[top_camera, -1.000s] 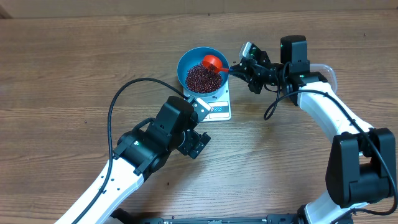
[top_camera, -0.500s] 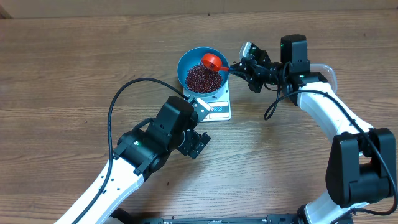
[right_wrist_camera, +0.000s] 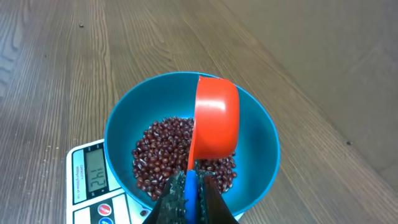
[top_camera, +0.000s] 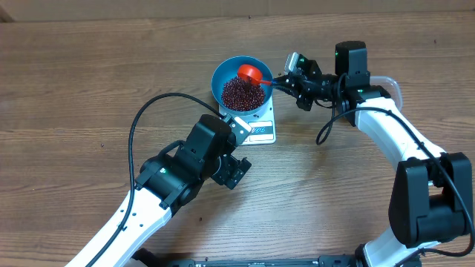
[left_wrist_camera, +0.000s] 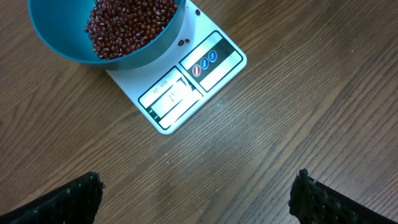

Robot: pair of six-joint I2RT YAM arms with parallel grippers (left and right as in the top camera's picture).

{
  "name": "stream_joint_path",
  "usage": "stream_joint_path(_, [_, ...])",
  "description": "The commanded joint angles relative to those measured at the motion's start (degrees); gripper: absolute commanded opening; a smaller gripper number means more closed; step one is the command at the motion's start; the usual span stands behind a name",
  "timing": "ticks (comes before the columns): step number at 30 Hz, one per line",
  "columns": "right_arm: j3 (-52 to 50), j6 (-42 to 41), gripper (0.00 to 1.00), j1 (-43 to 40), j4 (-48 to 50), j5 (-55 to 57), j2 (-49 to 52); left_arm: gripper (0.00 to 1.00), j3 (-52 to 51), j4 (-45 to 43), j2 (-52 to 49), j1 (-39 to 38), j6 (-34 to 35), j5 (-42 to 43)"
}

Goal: Scoop item into bowl and weigh 150g on scale
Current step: 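Tilt the red cup with the right gripper to pour beans into bowl, then move the empty red cup right back to the bean tub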

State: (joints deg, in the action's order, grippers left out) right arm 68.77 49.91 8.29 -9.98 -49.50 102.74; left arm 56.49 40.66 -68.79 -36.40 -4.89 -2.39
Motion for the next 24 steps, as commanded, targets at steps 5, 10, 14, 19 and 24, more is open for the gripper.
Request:
stream_joint_path(5, [0.39, 2.69, 0.04, -0.07, 0.44, -1.14, 0.13, 0.99, -0.11, -0.20, -0.44, 0.04, -0.70, -0.39])
stream_joint_path(10, [1.64, 2.64, 0.03, -0.11, -1.44, 2.56, -0.66, 0.99, -0.11, -0.20, -0.44, 0.04, -0.70, -0.39])
stream_joint_path(14, [2.82, 2.64, 0.03, -0.11, -5.79, 5.11, -3.65, 0.99, -0.11, -0.20, -0.44, 0.04, -0.70, -0.39])
stream_joint_path(19, [2.99, 2.62, 0.03, -0.11, -11.23, 5.05, -10.78, 0.99, -0.11, -0.20, -0.44, 0.04, -0.70, -0.39])
stream_joint_path(24, [2.99, -0.98, 0.03, -0.11, -12.02, 4.94, -16.57, 0.99, -0.11, -0.20, -0.44, 0.04, -0.70, -0.39])
